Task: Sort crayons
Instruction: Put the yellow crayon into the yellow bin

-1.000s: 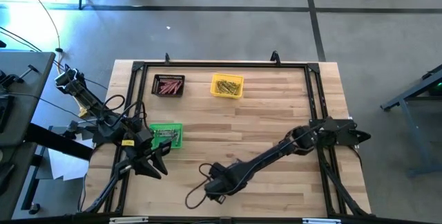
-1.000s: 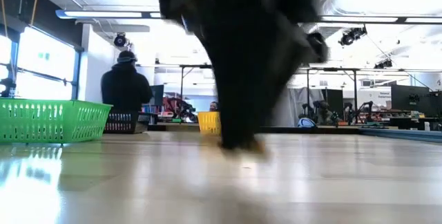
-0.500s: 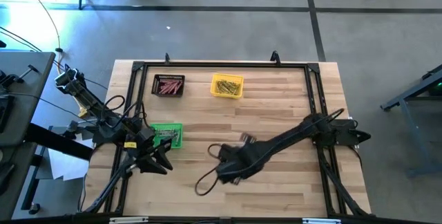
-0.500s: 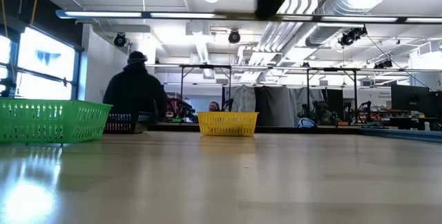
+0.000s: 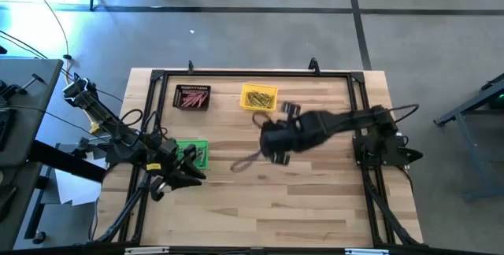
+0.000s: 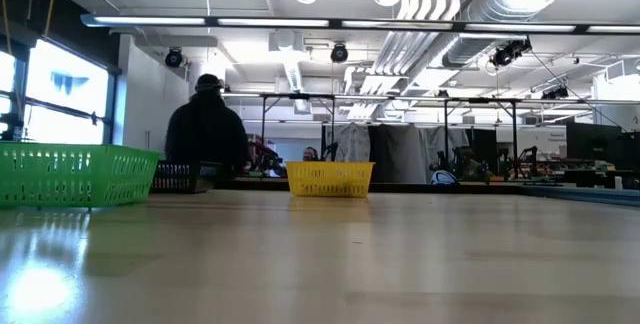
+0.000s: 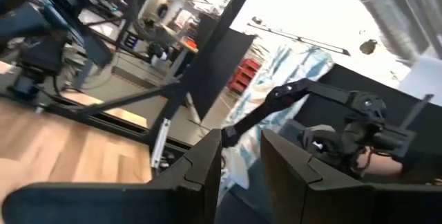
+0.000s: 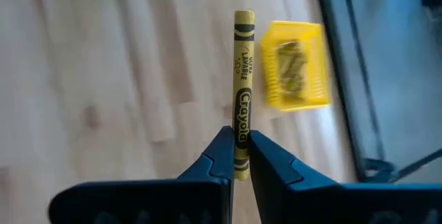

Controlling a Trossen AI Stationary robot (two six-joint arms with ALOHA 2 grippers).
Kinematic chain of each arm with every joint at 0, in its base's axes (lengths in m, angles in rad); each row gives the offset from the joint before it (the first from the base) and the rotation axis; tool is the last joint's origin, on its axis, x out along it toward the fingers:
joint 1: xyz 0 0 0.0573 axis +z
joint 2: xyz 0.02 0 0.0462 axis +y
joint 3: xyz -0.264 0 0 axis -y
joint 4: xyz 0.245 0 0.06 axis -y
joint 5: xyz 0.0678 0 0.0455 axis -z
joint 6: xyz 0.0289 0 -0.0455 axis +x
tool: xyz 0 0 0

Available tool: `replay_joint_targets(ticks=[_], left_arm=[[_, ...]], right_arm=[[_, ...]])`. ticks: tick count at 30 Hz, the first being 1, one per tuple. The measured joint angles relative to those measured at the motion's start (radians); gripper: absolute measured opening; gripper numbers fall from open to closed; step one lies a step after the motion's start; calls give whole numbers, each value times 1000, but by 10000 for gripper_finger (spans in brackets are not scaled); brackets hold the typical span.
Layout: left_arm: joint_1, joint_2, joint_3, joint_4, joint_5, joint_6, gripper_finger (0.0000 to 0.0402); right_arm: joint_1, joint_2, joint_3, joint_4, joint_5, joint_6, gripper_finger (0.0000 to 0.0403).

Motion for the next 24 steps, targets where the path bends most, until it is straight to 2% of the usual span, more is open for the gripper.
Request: replay_joint_targets(ticks=[3,7,11,15,17,21,24], left_arm=[[0,0,0,0,-18,16,87],[0,0,0,-4,-25,26,87],[-2,0,0,-5,-25,40,87],[-2,0,0,-5,-37,157,87],[0,-2,0,-8,-109,248,87],[30,-25,0,-2,-378,451,87],[73,-83,0,3,-476,595,87]], right_arm=[[-72,-38,-63,75,-52,-124,20],[-190,-145,-321,345,-250,-253,20],[-312,-265,-578,628,-269,-257,20],[-431,-335,-780,953,-278,-240,20],[-485,-342,-858,1104,-300,-220,20],[-576,-317,-988,1357,-404,-158,20],[-624,-289,-1057,1458,-446,-114,20]])
